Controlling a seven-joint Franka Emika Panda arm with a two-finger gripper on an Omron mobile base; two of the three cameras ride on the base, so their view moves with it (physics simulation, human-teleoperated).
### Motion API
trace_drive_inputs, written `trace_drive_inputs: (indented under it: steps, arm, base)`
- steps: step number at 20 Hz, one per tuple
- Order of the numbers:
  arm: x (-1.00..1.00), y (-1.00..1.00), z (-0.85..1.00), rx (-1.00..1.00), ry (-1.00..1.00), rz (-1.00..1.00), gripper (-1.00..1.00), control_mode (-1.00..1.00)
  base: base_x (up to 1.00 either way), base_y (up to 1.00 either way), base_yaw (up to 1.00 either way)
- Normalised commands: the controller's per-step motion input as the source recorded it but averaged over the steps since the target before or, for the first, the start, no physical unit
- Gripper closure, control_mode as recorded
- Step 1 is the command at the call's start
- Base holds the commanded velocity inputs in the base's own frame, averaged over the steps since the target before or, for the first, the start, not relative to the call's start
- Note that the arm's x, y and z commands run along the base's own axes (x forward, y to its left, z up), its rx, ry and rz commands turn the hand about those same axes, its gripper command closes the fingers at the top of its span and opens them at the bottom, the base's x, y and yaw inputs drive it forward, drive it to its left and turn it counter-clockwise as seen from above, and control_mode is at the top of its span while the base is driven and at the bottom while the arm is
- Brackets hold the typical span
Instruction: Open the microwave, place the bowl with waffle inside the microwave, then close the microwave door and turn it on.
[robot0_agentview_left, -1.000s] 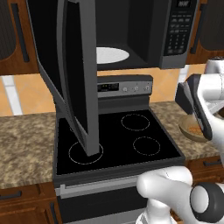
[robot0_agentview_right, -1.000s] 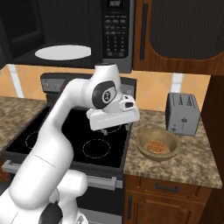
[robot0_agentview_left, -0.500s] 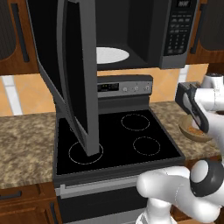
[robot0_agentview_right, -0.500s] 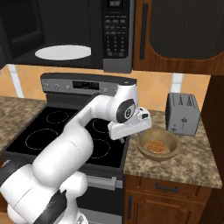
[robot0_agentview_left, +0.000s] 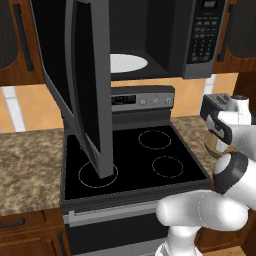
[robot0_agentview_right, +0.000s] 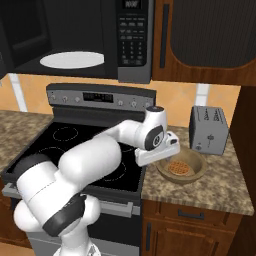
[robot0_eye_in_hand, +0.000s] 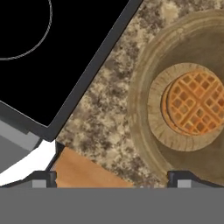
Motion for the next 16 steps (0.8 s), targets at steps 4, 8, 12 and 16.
trace_drive_inputs:
  steps: [4,8,12,16]
  arm:
    - [0.31,0.0,-0.4,0.0,0.0,0.0,-1.0,-1.0]
    - [0.35,0.0,-0.28,0.0,0.0,0.0,-1.0,-1.0]
    - [0.35,0.0,-0.36,0.0,0.0,0.0,-1.0,-1.0]
    - [0.46,-0.07,-0.44,0.0,0.0,0.0,-1.0,-1.0]
  base:
    - [0.0,0.0,0.0]
    - [0.0,0.0,0.0]
    - [0.0,0.0,0.0]
    - [0.0,0.0,0.0]
